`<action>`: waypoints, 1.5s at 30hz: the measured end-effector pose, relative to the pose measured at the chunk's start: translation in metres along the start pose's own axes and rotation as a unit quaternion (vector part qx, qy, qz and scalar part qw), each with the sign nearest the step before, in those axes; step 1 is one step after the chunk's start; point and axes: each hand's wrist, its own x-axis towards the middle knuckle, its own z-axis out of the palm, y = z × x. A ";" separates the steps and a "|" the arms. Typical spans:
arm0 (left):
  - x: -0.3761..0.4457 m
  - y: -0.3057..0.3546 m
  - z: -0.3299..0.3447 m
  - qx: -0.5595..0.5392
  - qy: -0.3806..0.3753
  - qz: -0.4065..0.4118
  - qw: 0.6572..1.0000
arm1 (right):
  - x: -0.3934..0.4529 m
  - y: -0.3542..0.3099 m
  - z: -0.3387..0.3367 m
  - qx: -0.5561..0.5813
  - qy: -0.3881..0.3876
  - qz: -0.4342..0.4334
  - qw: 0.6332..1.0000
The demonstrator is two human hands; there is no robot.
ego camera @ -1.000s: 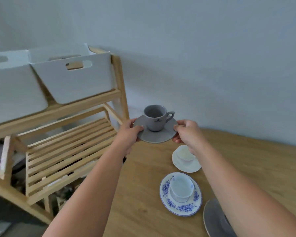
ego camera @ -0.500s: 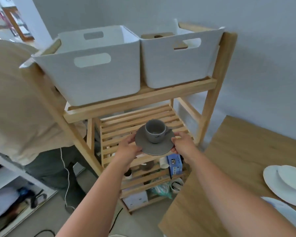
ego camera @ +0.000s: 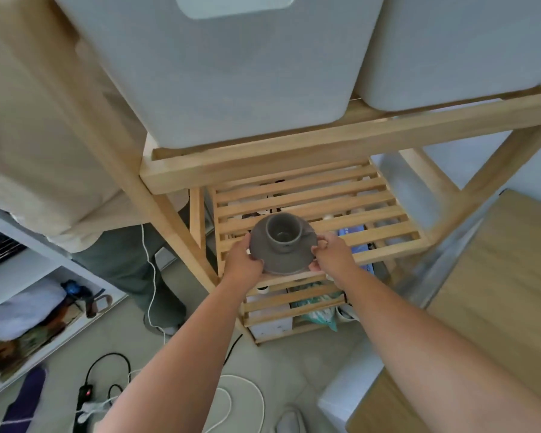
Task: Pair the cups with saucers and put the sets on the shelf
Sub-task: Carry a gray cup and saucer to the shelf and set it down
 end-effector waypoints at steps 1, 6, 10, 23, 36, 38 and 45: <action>0.003 0.000 0.001 -0.002 0.009 -0.004 1.000 | 0.004 -0.001 0.003 -0.008 0.001 -0.001 1.000; 0.006 0.005 0.002 0.026 0.068 0.006 0.997 | 0.015 -0.003 0.011 -0.034 0.012 -0.007 0.999; 0.003 0.003 0.001 0.066 0.086 0.034 0.993 | 0.016 0.001 0.014 -0.078 0.021 -0.049 0.996; -0.005 -0.029 0.011 0.320 0.070 0.123 0.937 | 0.033 0.024 0.022 -0.416 0.046 -0.175 0.891; 0.075 -0.008 0.013 0.321 0.220 0.103 0.915 | 0.092 -0.011 0.071 -0.439 0.087 -0.198 0.872; 0.082 -0.002 0.014 0.295 0.230 0.090 0.923 | 0.098 -0.016 0.075 -0.442 0.089 -0.191 0.872; 0.101 0.008 0.018 0.240 0.246 0.033 0.938 | 0.118 -0.025 0.085 -0.442 0.095 -0.190 0.872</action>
